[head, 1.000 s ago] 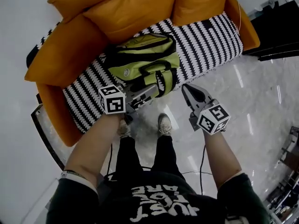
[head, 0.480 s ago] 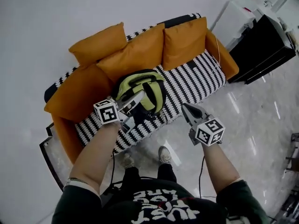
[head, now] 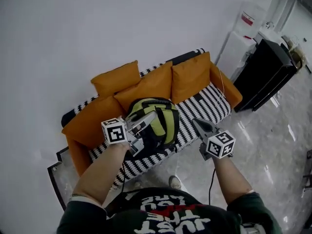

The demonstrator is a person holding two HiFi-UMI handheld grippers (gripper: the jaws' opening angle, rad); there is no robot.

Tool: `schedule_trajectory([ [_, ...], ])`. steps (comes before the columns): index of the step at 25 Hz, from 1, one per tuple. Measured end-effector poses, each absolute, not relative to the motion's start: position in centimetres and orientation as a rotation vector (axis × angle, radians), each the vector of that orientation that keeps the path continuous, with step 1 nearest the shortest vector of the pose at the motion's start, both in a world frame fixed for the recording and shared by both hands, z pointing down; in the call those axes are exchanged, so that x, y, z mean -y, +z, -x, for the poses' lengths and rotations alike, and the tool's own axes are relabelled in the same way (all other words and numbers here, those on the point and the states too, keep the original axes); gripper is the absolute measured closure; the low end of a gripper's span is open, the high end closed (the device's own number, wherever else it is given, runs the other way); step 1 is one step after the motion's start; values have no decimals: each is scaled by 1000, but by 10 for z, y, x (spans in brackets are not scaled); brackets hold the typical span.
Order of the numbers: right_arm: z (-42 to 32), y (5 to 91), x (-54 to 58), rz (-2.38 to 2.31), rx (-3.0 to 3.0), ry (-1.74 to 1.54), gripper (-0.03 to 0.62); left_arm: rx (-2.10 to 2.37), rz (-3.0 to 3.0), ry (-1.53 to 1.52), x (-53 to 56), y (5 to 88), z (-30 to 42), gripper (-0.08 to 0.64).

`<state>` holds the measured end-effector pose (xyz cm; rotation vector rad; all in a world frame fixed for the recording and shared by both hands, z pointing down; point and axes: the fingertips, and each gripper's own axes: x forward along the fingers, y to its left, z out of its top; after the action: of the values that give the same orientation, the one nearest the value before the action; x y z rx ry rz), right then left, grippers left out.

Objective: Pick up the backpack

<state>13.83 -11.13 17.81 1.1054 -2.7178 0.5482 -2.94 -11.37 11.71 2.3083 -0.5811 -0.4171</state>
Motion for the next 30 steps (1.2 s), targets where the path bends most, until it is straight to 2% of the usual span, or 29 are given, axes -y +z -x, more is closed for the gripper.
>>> schedule_trajectory([
  [5,-144,121,96,-1108,2761,507,565,626,-2373,-455,92,42,36,508],
  [14,-134,-16,149,-1120,2831,304,565,746,-2555,-492,136,-112,75,508],
  [20,-136,-136,167,-1176,2893,251,565,782,-2633,-471,135,-231,84,508],
  [30,-141,-172,175,-1205,2914,124,565,845,-2770,-466,125,-250,83,508],
])
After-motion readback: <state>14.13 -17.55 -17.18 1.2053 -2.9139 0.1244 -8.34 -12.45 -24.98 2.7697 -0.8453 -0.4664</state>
